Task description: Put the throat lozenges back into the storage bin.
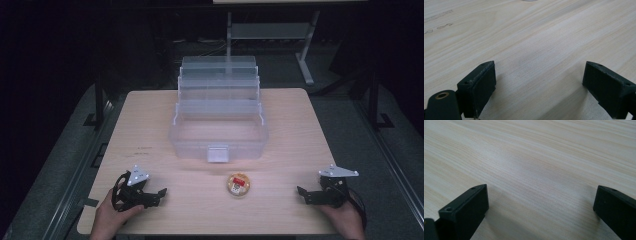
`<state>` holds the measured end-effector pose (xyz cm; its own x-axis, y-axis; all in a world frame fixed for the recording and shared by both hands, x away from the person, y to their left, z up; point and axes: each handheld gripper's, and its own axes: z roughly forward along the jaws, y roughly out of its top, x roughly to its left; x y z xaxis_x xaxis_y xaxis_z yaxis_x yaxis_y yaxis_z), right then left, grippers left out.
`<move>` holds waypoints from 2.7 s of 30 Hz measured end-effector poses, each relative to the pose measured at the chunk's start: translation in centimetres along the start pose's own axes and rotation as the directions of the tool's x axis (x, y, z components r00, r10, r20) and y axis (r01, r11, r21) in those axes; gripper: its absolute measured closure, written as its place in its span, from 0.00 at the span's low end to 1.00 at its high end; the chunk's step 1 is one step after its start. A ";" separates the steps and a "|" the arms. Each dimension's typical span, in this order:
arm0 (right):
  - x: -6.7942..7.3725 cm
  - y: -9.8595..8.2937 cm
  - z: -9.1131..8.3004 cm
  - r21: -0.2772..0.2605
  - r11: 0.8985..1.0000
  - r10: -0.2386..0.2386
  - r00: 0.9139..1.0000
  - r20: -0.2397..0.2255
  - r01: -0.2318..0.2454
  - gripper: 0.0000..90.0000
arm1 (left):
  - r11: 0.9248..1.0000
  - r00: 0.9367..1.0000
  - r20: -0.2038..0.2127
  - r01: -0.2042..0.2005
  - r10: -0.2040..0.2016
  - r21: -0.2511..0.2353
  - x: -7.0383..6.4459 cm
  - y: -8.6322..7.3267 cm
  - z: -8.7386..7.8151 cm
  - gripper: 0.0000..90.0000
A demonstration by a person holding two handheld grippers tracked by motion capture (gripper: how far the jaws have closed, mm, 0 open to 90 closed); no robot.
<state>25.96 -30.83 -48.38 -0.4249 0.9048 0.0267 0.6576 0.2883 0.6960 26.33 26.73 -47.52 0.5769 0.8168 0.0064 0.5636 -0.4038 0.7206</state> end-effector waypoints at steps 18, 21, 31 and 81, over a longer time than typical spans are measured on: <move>0.1 0.7 -0.5 0.069 0.998 -0.002 1.000 -0.014 0.003 0.06 | 1.000 1.000 0.000 0.000 0.000 -0.001 0.0 0.0 0.0 0.12; 0.2 1.0 -0.9 0.070 0.997 -0.016 1.000 -0.018 0.018 0.06 | 1.000 1.000 0.000 0.000 0.000 0.000 0.0 0.0 0.0 0.12; 0.2 1.5 -1.7 0.085 0.996 -0.024 0.999 -0.035 0.027 0.06 | 1.000 1.000 0.000 0.000 0.000 -0.001 0.0 0.0 0.0 0.12; 4.5 6.9 -2.0 0.114 0.975 -0.171 0.970 -0.174 0.193 0.04 | 1.000 1.000 0.000 0.001 -0.001 -0.002 0.0 0.0 0.0 0.12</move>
<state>27.30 -25.39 -42.01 -0.6330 0.7735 0.0317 0.6301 0.4910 0.6016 26.32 26.72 -47.52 0.5761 0.8174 0.0055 0.5633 -0.4019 0.7219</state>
